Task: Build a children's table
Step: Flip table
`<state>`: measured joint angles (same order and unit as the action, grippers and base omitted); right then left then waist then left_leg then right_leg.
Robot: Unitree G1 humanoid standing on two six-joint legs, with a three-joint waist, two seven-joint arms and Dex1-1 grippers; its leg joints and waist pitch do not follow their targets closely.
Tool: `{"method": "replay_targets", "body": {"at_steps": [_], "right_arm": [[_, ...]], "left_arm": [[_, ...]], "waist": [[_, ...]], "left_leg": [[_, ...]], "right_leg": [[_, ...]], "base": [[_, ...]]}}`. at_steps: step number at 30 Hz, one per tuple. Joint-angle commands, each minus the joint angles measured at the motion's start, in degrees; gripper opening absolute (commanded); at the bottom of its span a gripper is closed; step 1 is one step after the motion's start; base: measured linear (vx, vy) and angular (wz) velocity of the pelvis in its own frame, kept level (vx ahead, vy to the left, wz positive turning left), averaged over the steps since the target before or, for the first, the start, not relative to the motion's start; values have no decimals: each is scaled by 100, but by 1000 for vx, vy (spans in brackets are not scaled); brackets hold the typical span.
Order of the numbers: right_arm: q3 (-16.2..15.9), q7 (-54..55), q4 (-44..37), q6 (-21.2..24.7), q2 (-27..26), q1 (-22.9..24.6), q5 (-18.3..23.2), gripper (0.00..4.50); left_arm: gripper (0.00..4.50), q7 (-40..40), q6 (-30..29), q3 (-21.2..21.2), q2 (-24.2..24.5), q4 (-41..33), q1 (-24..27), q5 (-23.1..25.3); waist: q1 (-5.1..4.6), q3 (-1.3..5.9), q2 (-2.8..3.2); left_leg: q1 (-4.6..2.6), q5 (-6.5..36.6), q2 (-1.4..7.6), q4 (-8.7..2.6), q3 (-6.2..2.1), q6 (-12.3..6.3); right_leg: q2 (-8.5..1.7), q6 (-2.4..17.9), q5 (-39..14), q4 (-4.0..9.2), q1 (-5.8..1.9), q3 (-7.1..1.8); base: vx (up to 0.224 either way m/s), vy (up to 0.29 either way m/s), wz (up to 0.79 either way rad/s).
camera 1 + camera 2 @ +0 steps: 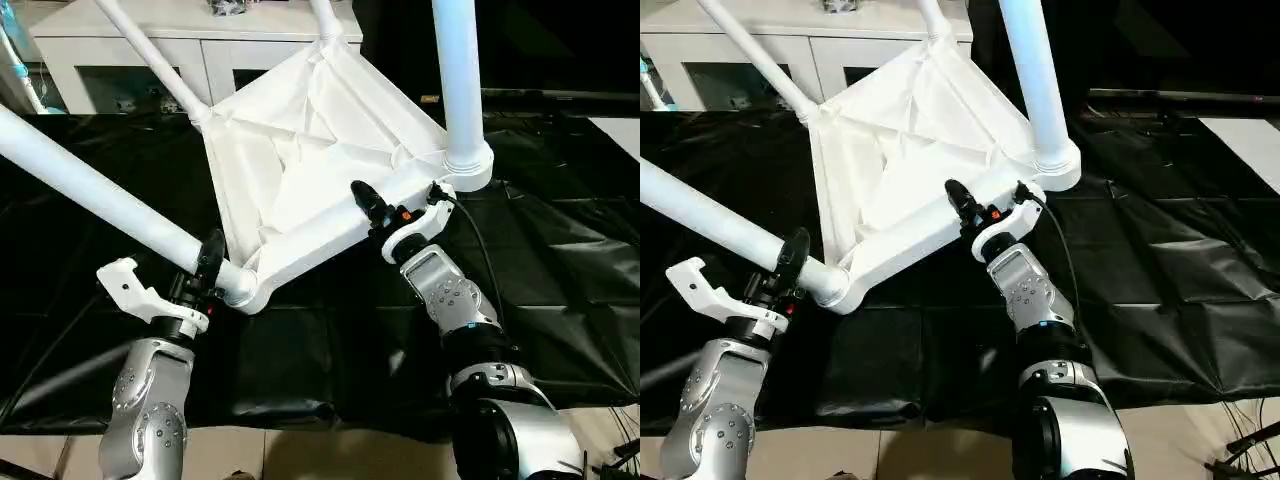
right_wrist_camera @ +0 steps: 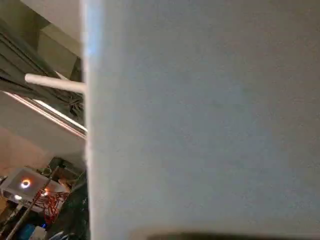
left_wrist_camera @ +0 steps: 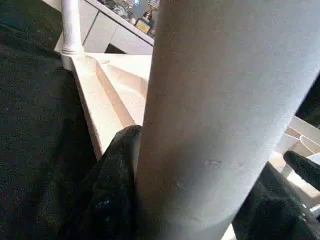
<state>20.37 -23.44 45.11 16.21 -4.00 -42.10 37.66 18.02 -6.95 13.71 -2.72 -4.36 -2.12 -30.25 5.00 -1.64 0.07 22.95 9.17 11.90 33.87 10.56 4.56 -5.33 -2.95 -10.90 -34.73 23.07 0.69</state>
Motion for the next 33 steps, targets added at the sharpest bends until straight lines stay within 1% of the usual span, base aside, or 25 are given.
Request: {"method": "replay_targets", "body": {"at_steps": [1,3,4,5,6,7,8,10,11,13,14,16,19,21,22,24,26,27,28,30,31,32,33], "right_arm": [[12,-6,-91,35,99,-12,-80,209],[29,10,-112,36,108,-8,-70,208],[25,22,-138,20,129,-2,-89,207],[17,26,-153,10,143,2,-103,207],[5,39,-182,6,152,10,-116,207],[-28,39,-247,2,167,28,-151,207],[-49,37,-295,4,177,43,-172,206],[-81,39,-369,3,192,62,-203,206],[-94,53,-445,12,207,75,-213,206],[-78,105,-607,12,252,93,-201,206],[-61,139,-671,19,280,100,-193,206],[-41,169,-764,37,322,115,-177,206],[-47,207,-1005,67,435,190,-191,206],[-4,295,-1166,102,507,245,-168,206],[-4,295,-1166,102,507,245,-168,206],[73,443,-1380,109,633,312,-182,206],[96,505,-1454,108,678,331,-195,206],[122,608,-1552,90,753,346,-232,206],[116,677,-1606,57,802,350,-298,206],[106,832,-1810,45,943,381,-420,206],[106,832,-1810,45,943,381,-420,206],[98,846,-1890,80,999,402,-435,206],[78,857,-2006,142,1072,442,-465,206]], "left_arm": [[206,21,-80,-19,-163,119,56,-273],[206,-46,-70,46,-183,130,26,-312],[262,11,-111,99,-209,101,12,-480],[276,66,-136,119,-223,80,8,-581],[280,97,-142,143,-236,62,7,-653],[293,91,-122,179,-254,54,8,-698],[293,72,-102,199,-266,50,12,-708],[321,42,-78,272,-290,54,4,-779],[327,7,-26,353,-311,60,-8,-838],[335,9,64,522,-350,19,-15,-1035],[349,-42,130,574,-356,5,-7,-1024],[371,-91,197,654,-355,-9,6,-1074],[376,-34,292,859,-331,-64,41,-1396],[416,28,359,999,-308,-133,50,-1611],[416,28,359,999,-308,-133,50,-1611],[416,167,339,1141,-202,-278,62,-1946],[416,209,319,1171,-151,-331,64,-2035],[416,292,276,1192,-49,-410,64,-2138],[416,323,288,1192,21,-446,58,-2123],[418,322,320,1221,199,-567,32,-2116],[418,322,320,1221,199,-567,32,-2116],[418,291,316,1266,254,-581,0,-2156],[418,268,313,1320,330,-587,-31,-2191]], "waist": [[-6,316,-61],[-2,320,-59],[-1,322,-49],[-5,323,-55],[1,323,-59],[16,337,-34],[-3,337,-43],[-8,334,-61],[1,335,-64],[6,336,-69],[7,337,-76],[0,328,-68],[3,326,-69],[0,323,-71],[-1,323,-71],[0,321,-80],[9,318,-91],[22,316,-84],[20,310,-88],[41,284,-69],[62,285,-69],[74,278,-71],[78,274,-74]], "left_leg": [[-139,1102,67,-409,26,-155],[-147,1085,67,-402,31,-169],[-148,1102,69,-405,29,-157],[-147,1106,68,-402,30,-155],[-147,1107,60,-399,36,-118],[-155,1101,57,-390,35,-80],[-147,1073,61,-392,32,-93],[-146,1042,63,-387,35,-126],[-143,966,59,-376,41,-178],[-144,904,58,-374,39,-190],[-143,889,59,-372,40,-193],[-145,918,65,-380,37,-185],[-160,995,62,-383,39,-90],[-160,958,60,-382,37,-60],[-160,946,60,-383,36,-53],[-165,897,54,-374,39,-33],[-168,878,53,-366,48,-51],[-174,891,52,-370,42,-49],[-177,910,53,-371,49,-50],[-193,1064,56,-385,49,9],[-208,1132,60,-389,47,64],[-209,1208,56,-398,46,122],[-212,1237,55,-399,47,145]], "right_leg": [[-100,930,-599,335,-183,-36],[-100,957,-543,333,-182,-38],[-101,965,-570,330,-184,-36],[-99,966,-568,331,-183,-36],[-105,1009,-582,319,-183,-39],[-101,1046,-541,310,-178,-42],[-82,1050,-411,304,-182,-37],[-81,1042,-308,300,-192,-33],[-87,1049,-224,292,-196,-37],[-86,1045,-187,285,-206,-38],[-84,1045,-177,282,-206,-37],[-82,1021,-224,289,-200,-35],[-75,994,-275,290,-194,-40],[-72,989,-201,280,-196,-39],[-69,985,-175,278,-199,-38],[-61,985,-47,265,-203,-40],[-55,991,46,257,-203,-42],[-57,973,10,260,-203,-38],[-55,962,-34,268,-198,-42],[-47,851,-274,290,-174,-46],[-48,774,-386,299,-169,-49],[-47,709,-510,308,-166,-50],[-46,681,-545,311,-159,-52]], "base": [[0,0,0],[0,0,0],[0,0,0],[0,0,0],[0,0,0],[0,0,0],[0,0,0],[0,0,0],[0,0,0],[0,0,0],[0,0,0],[0,0,0],[0,0,0],[0,0,0],[0,0,0],[0,0,0],[0,0,0],[0,0,0],[0,0,0],[0,0,0],[0,0,0],[0,0,0],[0,0,0]]}}
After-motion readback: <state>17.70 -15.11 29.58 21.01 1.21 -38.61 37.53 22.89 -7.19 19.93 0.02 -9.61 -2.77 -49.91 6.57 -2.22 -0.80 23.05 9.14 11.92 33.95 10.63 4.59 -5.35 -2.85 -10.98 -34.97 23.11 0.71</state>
